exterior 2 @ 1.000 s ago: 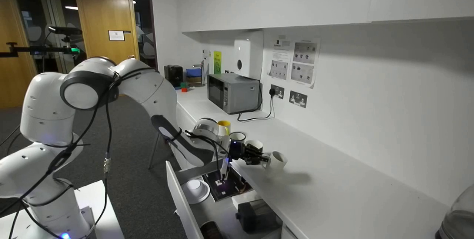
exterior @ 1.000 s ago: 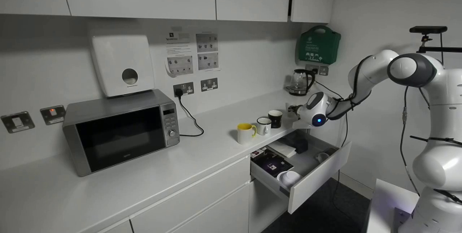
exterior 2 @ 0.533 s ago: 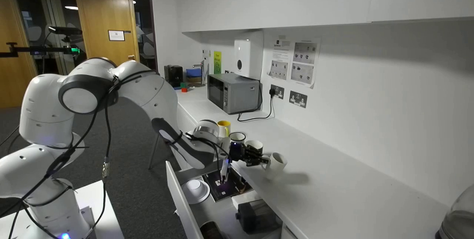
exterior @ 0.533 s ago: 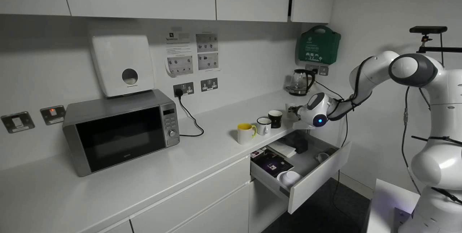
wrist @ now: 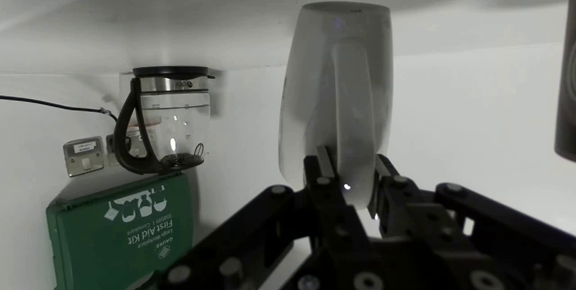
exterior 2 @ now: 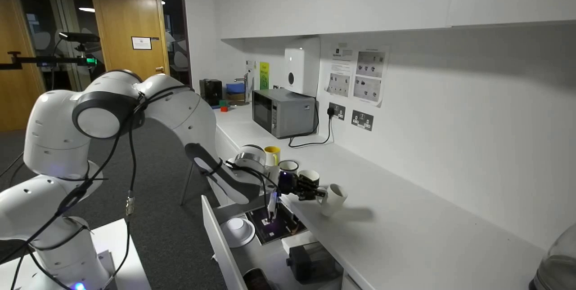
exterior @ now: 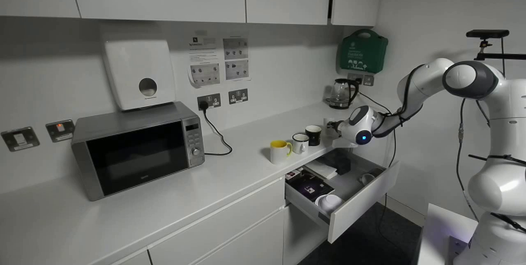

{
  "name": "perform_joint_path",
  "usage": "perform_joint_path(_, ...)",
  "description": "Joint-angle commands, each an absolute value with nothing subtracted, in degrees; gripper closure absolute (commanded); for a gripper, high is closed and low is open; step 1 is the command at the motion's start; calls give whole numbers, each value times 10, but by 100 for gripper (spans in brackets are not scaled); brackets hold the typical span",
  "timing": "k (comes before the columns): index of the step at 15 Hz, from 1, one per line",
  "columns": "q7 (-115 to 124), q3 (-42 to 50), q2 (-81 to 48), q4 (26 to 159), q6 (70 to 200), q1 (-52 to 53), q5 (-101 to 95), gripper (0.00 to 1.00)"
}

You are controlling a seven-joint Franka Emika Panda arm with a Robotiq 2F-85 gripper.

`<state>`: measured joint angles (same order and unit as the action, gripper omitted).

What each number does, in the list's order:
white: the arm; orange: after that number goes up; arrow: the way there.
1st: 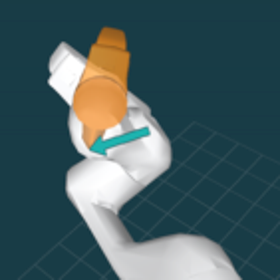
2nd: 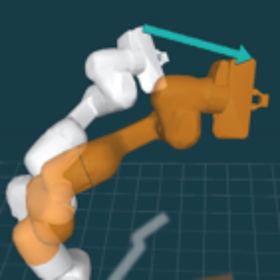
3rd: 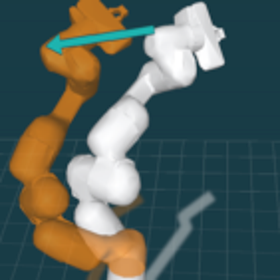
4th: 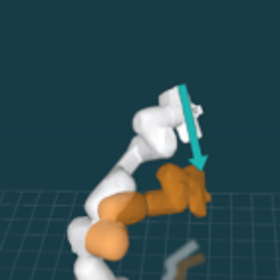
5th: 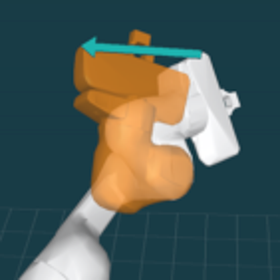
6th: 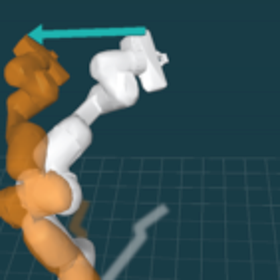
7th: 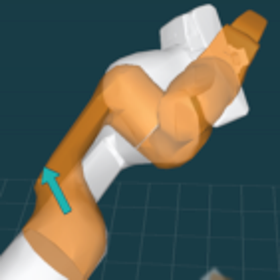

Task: Take four mugs out of the open drawer

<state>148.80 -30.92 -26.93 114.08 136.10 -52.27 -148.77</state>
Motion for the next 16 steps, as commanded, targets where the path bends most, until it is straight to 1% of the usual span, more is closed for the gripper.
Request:
perform_joint_path(1,1490,-309,-260,1134,1375,-520,-1495,76)
perform_joint_path(2,1490,-309,-260,1134,1375,-521,-1495,53)
perform_joint_path(4,1490,-309,-260,1133,1376,-522,-1495,50)
perform_joint_path(8,1490,-310,-262,1132,1376,-523,-1495,20)
perform_joint_path(11,1490,-310,-262,1132,1378,-524,-1495,1)
perform_joint_path(16,1490,-308,-262,1131,1380,-522,-1495,0)
